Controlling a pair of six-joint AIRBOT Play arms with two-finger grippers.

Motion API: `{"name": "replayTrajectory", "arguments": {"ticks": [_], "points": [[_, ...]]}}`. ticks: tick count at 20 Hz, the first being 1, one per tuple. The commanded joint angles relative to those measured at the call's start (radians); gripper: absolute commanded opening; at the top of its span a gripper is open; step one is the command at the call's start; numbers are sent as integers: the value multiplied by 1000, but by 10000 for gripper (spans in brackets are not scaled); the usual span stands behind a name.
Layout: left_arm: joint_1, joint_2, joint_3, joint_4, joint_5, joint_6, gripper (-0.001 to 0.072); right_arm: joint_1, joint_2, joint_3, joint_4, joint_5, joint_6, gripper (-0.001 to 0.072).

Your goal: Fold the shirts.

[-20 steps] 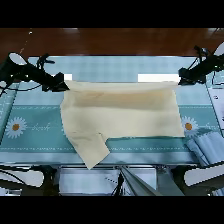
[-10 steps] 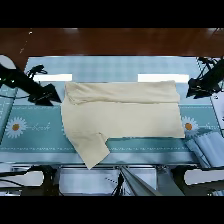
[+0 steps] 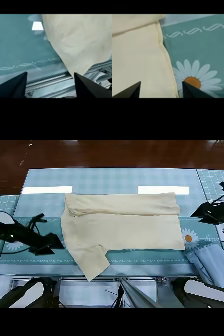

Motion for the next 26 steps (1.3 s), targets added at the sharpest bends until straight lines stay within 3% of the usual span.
{"name": "replayTrajectory", "arguments": {"ticks": [1, 8, 9, 10, 11, 12, 13, 14, 19, 26], "points": [[-26, 29, -128, -80, 99, 14, 709, -23, 13, -34, 69, -49, -32, 593], [-281, -73, -140, -263, 325, -1, 689, -23, 13, -34, 75, -53, -30, 588], [-321, -111, -140, -264, 349, -21, 543, -23, 13, -34, 77, -50, -27, 588], [-344, -144, -140, -264, 359, -25, 192, -23, 13, -34, 75, -40, -27, 588], [-351, -167, -140, -264, 356, -24, 97, -24, 13, -34, 64, -25, -27, 587], [-349, -175, -140, -263, 348, -23, 87, -30, 13, -37, 36, -10, -24, 584], [-341, -170, -140, -261, 344, -15, 27, -37, 13, -50, 12, 2, -20, 564], [-332, -165, -140, -261, 343, -16, 27, -51, 13, -83, -2, 17, -15, 537], [-315, -150, -131, -264, 341, 40, 27, -49, 13, -300, -10, 31, -53, 538], [-315, -129, -130, -264, 341, 48, 27, -37, 13, -350, -39, -64, -45, 538]]}}
